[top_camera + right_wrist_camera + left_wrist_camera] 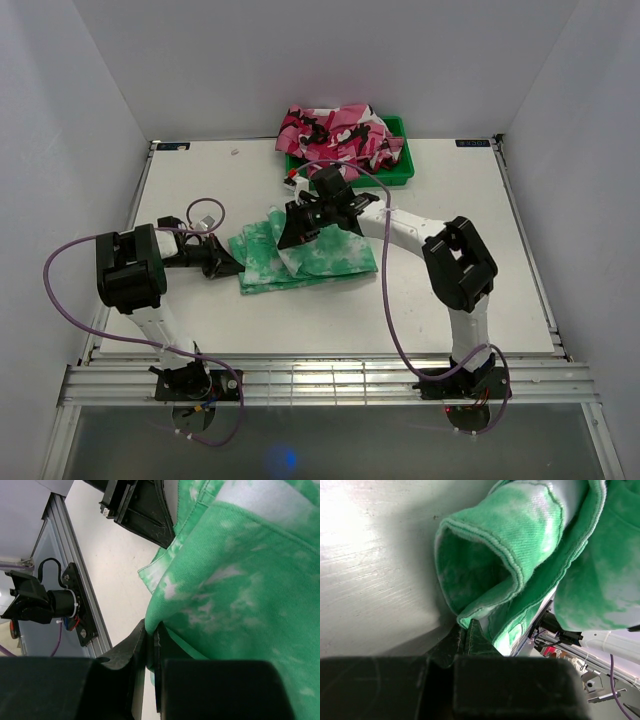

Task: Fold and stack the trousers
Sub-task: Fold the trousers

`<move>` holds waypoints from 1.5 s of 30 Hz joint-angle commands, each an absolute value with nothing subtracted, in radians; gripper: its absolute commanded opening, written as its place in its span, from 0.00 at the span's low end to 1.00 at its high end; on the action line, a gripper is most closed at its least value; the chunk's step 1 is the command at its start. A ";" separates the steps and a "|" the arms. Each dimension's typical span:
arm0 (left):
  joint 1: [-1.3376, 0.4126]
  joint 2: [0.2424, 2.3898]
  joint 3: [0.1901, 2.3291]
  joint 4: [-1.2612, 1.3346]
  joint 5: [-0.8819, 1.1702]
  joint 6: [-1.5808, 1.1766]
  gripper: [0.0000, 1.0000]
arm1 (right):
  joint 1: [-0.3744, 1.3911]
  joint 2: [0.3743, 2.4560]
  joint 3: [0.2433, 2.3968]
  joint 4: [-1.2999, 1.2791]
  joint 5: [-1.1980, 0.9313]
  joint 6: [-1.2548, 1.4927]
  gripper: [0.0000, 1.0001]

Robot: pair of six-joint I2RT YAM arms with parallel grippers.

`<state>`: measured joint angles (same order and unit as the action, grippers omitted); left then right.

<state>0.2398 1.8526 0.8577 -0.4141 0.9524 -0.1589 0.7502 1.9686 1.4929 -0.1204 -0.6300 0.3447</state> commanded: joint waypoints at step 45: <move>0.210 1.805 0.762 -0.331 0.870 -0.186 0.00 | 0.876 2.273 1.703 0.248 -0.658 0.785 0.08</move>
<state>0.2333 1.8210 0.7918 -0.3264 0.9539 -0.2104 0.8539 2.2658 1.6478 0.1669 -0.6666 0.7494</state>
